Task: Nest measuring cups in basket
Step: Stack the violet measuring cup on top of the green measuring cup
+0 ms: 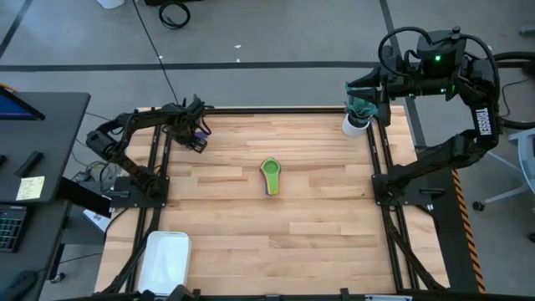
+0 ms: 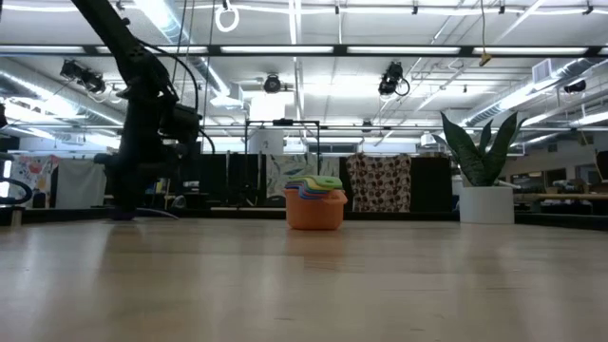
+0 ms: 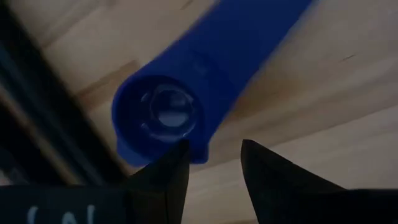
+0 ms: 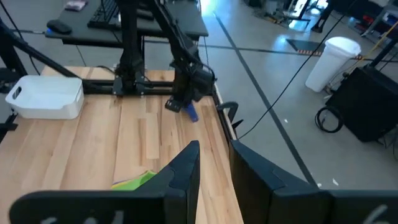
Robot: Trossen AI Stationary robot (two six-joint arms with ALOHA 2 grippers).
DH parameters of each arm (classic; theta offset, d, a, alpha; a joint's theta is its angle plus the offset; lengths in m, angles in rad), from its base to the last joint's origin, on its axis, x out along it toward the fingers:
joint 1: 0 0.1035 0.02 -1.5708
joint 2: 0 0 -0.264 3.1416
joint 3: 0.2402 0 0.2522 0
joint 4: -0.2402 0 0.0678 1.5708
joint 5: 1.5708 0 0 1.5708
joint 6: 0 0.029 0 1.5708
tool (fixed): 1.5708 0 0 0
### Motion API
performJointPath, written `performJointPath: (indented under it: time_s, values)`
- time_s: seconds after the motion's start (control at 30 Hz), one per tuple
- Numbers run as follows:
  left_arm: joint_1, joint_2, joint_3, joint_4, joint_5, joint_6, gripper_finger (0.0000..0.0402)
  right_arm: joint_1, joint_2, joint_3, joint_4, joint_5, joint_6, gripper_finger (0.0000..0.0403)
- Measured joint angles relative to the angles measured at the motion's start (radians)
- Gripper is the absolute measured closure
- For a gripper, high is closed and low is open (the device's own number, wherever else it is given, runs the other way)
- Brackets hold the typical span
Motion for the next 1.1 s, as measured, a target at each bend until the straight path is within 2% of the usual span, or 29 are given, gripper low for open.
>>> performJointPath:
  time_s: [0.13,0.43,0.6,0.97,1.1]
  values:
    - [-0.015,0.020,0.007,-0.005,-0.035,-0.015,0.0251,0.000,0.000,0.000,0.016,0.000,0.004,0.0311]
    - [-0.015,0.021,0.007,-0.002,-0.041,-0.016,0.0255,-0.001,0.000,0.000,0.047,0.000,-0.004,0.0311]
    - [-0.019,0.034,0.007,0.010,-0.067,-0.027,0.0286,-0.001,0.000,0.000,0.045,0.000,-0.003,0.0311]
    - [-0.076,0.130,0.007,-0.007,-0.227,-0.070,0.0382,-0.001,0.000,0.000,0.045,0.000,-0.004,0.0311]
    - [-0.077,0.131,0.008,-0.006,-0.226,-0.049,0.0384,-0.001,0.000,0.000,0.045,0.000,-0.004,0.0311]
